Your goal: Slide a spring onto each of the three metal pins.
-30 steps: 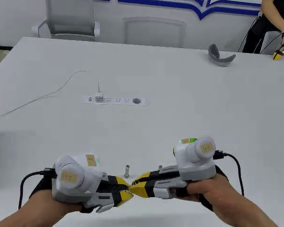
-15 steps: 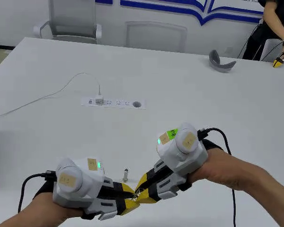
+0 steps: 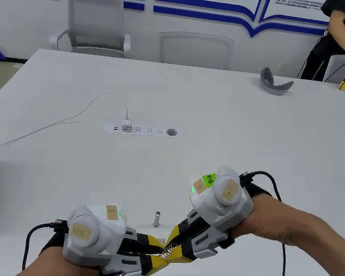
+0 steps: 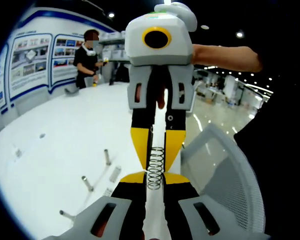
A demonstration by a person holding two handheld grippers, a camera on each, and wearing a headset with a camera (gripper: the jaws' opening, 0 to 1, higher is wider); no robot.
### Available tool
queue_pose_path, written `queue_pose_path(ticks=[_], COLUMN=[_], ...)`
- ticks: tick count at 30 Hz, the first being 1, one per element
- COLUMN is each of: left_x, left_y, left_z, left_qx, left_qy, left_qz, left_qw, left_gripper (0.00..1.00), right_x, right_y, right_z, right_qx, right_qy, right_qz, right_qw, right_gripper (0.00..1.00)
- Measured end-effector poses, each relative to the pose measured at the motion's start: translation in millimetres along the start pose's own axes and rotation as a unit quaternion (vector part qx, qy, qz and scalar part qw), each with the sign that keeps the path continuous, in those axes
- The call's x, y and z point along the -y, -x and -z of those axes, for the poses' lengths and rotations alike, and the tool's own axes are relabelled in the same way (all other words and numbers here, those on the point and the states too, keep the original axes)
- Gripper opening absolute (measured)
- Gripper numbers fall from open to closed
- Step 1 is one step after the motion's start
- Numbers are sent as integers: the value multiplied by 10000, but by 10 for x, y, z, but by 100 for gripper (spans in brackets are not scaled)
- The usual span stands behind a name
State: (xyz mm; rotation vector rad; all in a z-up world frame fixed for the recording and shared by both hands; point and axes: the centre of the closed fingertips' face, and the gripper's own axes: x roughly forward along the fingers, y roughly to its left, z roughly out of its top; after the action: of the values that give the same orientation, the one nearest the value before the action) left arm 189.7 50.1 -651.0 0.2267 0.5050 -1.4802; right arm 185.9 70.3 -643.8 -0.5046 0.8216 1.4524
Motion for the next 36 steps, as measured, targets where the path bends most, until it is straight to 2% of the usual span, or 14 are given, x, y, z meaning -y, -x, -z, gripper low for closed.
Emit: queue_pose_path(ticks=[3, 9, 15, 21, 24, 28, 36], left_x=[-36, -105, -147, -226, -278, -357, -504], left_y=[20, 138, 256, 370, 419, 504, 713], left_z=[27, 96, 169, 300, 397, 506, 702], left_qx=[-17, 46, 78, 39, -51, -92, -161], left_qy=[75, 242, 369, 494, 557, 689, 987], left_qz=[-121, -379, -587, -833, -986, -1226, -1710], left_qw=[9999, 9990, 9976, 9953, 9936, 9900, 9802], left_gripper=[20, 26, 27, 30, 34, 39, 50], right_x=[-5, -11, 20, 81, 126, 135, 222], right_y=[-17, -45, -51, -72, -100, -139, -248], right_z=[5, 42, 76, 131, 204, 245, 280], right_qx=[42, 84, 48, -41, -226, -295, -540], right_qy=[-39, -139, -208, -260, -267, -293, -301], right_qz=[17, 72, 131, 208, 298, 268, 289], right_qw=[10000, 9998, 9997, 9994, 9989, 9988, 9977], right_gripper=[13, 13, 13, 13, 13, 13, 13])
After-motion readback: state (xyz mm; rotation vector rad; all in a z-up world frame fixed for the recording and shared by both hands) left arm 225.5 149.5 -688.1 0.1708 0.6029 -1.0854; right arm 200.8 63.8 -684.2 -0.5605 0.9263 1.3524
